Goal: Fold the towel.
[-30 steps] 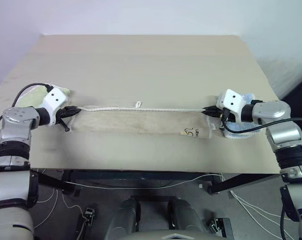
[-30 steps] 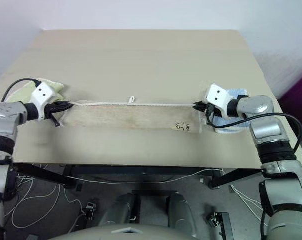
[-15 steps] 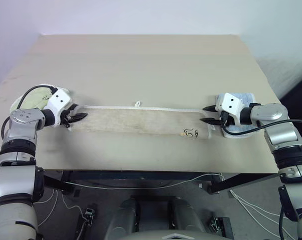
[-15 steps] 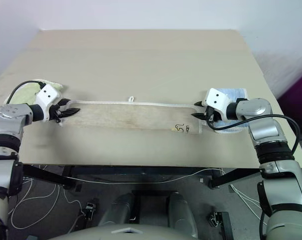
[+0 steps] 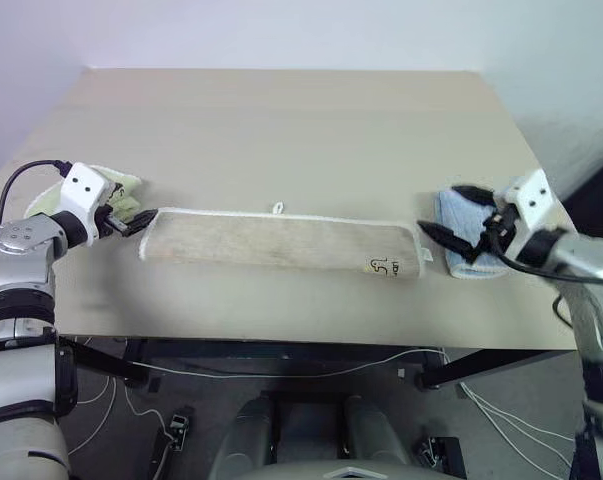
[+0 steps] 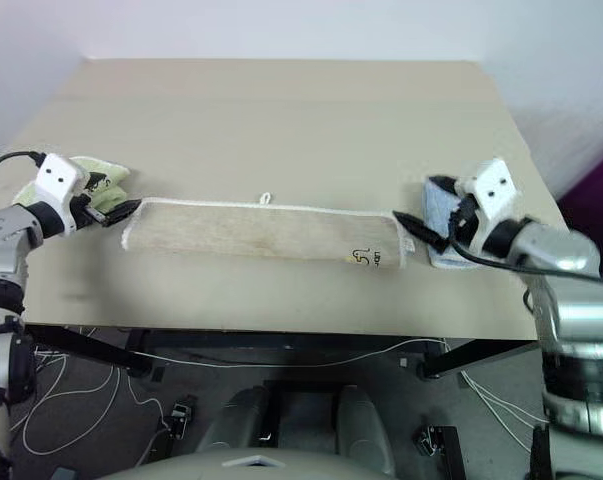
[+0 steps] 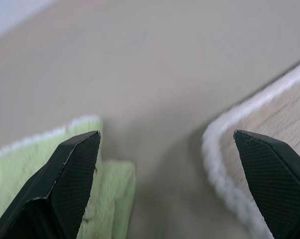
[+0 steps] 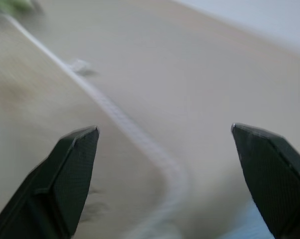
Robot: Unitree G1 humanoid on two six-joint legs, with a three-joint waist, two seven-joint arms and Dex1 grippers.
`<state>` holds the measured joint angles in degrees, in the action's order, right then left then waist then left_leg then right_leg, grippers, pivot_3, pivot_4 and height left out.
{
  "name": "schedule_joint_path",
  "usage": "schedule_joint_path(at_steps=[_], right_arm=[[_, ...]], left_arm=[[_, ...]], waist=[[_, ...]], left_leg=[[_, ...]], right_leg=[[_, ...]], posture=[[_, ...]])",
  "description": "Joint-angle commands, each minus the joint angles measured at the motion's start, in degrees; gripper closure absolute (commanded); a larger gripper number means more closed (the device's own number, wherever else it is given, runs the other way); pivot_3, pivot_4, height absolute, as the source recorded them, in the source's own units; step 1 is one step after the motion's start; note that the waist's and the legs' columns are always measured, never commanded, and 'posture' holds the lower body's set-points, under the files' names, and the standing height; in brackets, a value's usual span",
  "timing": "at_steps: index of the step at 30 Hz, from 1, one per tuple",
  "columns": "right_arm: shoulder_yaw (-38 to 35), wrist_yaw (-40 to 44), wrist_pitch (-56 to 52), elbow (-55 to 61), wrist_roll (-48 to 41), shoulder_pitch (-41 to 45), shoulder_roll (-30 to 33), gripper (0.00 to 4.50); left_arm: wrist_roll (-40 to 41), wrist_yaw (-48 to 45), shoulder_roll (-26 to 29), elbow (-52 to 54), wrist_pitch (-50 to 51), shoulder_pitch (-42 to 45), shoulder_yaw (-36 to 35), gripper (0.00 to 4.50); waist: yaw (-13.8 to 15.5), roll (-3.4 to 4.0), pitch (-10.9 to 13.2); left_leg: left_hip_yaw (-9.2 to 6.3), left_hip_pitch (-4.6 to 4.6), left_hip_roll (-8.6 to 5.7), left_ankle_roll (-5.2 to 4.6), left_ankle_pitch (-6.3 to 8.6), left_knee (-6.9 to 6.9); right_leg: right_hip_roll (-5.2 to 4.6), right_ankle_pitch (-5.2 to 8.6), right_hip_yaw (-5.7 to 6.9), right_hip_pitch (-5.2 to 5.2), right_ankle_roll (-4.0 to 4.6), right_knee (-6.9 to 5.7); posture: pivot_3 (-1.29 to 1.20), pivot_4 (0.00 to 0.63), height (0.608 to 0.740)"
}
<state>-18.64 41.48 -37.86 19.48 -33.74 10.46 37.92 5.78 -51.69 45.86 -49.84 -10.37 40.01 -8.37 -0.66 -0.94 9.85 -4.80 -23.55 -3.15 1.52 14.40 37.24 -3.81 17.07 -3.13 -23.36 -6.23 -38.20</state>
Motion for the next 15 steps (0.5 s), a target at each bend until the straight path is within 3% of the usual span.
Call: schedule_joint_path(at_steps=[1,5,8,15], right_arm=[[-7.1,-11.8,-15.0,10.5,-19.8,-4.4,-4.9,0.03],[-10.1,-30.6,-20.4,11.7,-41.1,-10.2,-11.8,0.03],[-7.6,-44.3,-18.4,12.3,-54.7,-16.8,-14.5,0.03],[0.0,-64.5,-9.4,10.7,-69.0,-20.7,-16.4,0.03]], left_arm=[[5.4,-5.4,-1.2,10.9,2.5,-2.8,-1.1,0.0],[9.2,-12.0,-2.3,19.2,8.1,-6.3,0.4,0.0],[10.8,-16.2,-3.3,24.0,11.2,-8.2,2.3,0.0],[11.3,-18.3,-6.0,30.2,13.8,-9.4,5.1,0.0]], waist=[[0.0,-0.01,0.0],[-0.1,-0.02,0.0],[-0.2,-0.01,-0.1],[-0.4,-0.01,-0.1]], left_leg=[[0.0,0.0,-0.01,0.0,0.0,-0.02],[-0.02,0.04,0.01,0.0,0.0,-0.07],[0.02,0.06,0.01,0.0,0.0,-0.07],[0.04,0.16,0.04,-0.01,0.0,-0.07]], right_leg=[[-0.01,0.0,0.0,0.0,0.0,0.0],[-0.02,0.0,0.0,0.04,0.01,0.03],[-0.02,0.0,-0.04,0.02,0.01,0.02],[0.0,0.0,-0.05,0.14,0.0,0.06]], posture=[[0.0,0.15,0.74],[0.0,0.15,0.74],[0.0,0.15,0.74],[0.0,0.15,0.74]])
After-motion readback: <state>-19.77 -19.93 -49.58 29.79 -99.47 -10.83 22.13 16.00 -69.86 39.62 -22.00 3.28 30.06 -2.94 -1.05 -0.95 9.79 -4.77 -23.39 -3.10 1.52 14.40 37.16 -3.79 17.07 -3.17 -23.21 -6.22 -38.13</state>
